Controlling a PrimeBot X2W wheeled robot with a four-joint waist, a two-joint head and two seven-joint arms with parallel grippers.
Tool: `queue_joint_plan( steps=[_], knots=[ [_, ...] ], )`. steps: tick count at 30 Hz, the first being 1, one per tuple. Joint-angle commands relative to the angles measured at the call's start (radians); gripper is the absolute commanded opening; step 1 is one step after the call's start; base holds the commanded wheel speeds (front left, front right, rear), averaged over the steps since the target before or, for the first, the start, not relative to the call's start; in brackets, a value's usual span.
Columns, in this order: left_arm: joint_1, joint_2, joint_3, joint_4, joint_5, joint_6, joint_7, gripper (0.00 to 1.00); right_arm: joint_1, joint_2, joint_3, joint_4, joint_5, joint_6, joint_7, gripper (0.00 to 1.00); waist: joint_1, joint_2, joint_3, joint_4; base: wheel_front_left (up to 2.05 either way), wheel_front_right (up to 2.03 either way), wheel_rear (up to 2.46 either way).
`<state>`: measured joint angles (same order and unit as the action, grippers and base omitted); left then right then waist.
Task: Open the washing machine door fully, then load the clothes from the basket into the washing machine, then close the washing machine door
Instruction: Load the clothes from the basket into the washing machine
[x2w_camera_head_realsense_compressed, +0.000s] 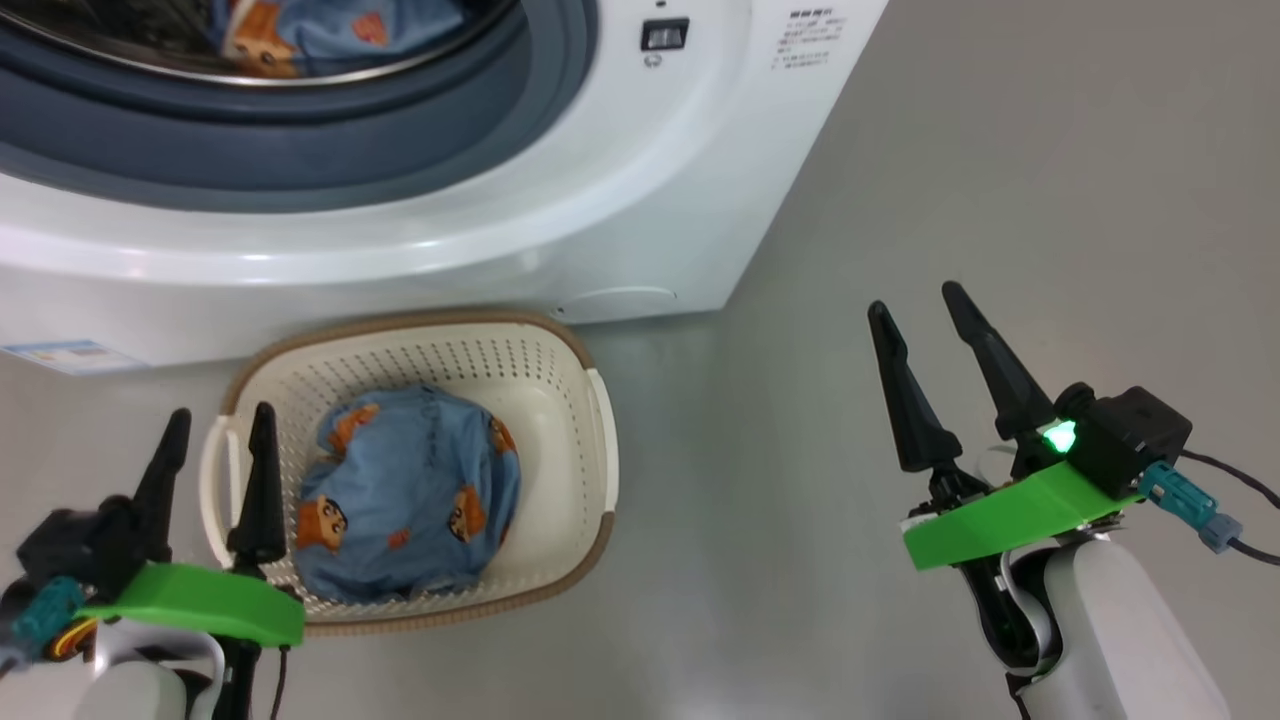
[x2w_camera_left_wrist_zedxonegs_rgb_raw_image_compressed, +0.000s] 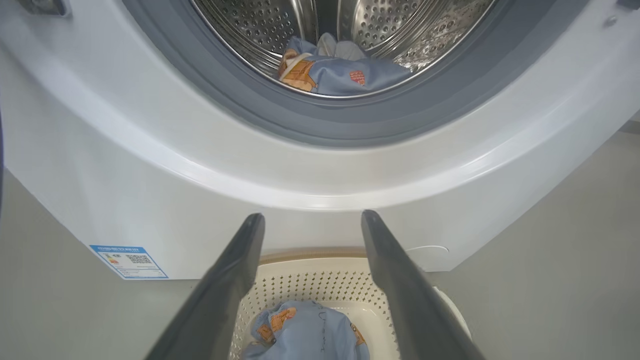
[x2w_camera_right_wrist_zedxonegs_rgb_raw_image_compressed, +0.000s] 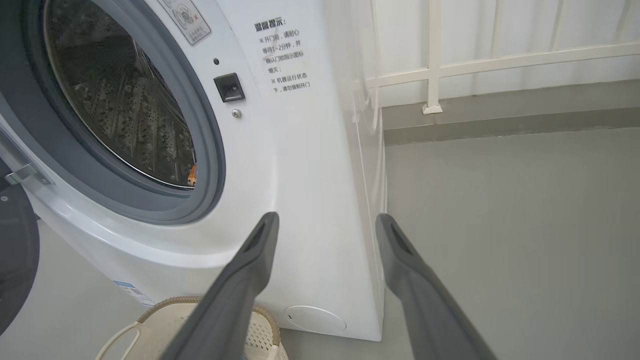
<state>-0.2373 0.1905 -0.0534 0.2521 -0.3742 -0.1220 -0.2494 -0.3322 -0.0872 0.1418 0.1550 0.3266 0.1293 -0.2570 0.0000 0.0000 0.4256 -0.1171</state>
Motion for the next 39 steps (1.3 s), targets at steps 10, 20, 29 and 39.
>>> queue_joint_plan(
  steps=[10,20,29,39],
  knots=[
    [-0.107,0.078,-0.004,0.034,-0.023,-0.007,0.031,1.00,-0.049,0.026,-0.003,-0.056,-0.023,0.001,-0.005,1.00,0.0000,0.0000,0.175,-0.049,0.00,0.00,0.00],
    [-0.211,0.134,-0.060,0.188,-0.046,-0.008,0.067,1.00,-0.082,0.036,0.003,-0.079,-0.024,0.001,-0.005,1.00,0.0000,0.0000,0.259,-0.080,0.00,0.00,0.00],
    [-0.357,0.187,-0.204,0.397,-0.129,-0.008,0.126,1.00,-0.108,0.037,0.026,-0.089,0.014,0.001,-0.005,1.00,0.0000,0.0000,0.313,-0.113,0.00,0.00,0.00],
    [-0.521,0.243,-0.365,0.606,-0.206,-0.009,0.184,1.00,-0.130,0.037,0.049,-0.105,0.042,0.001,-0.005,1.00,0.0000,0.0000,0.387,-0.165,0.00,0.00,0.00]
  ],
)
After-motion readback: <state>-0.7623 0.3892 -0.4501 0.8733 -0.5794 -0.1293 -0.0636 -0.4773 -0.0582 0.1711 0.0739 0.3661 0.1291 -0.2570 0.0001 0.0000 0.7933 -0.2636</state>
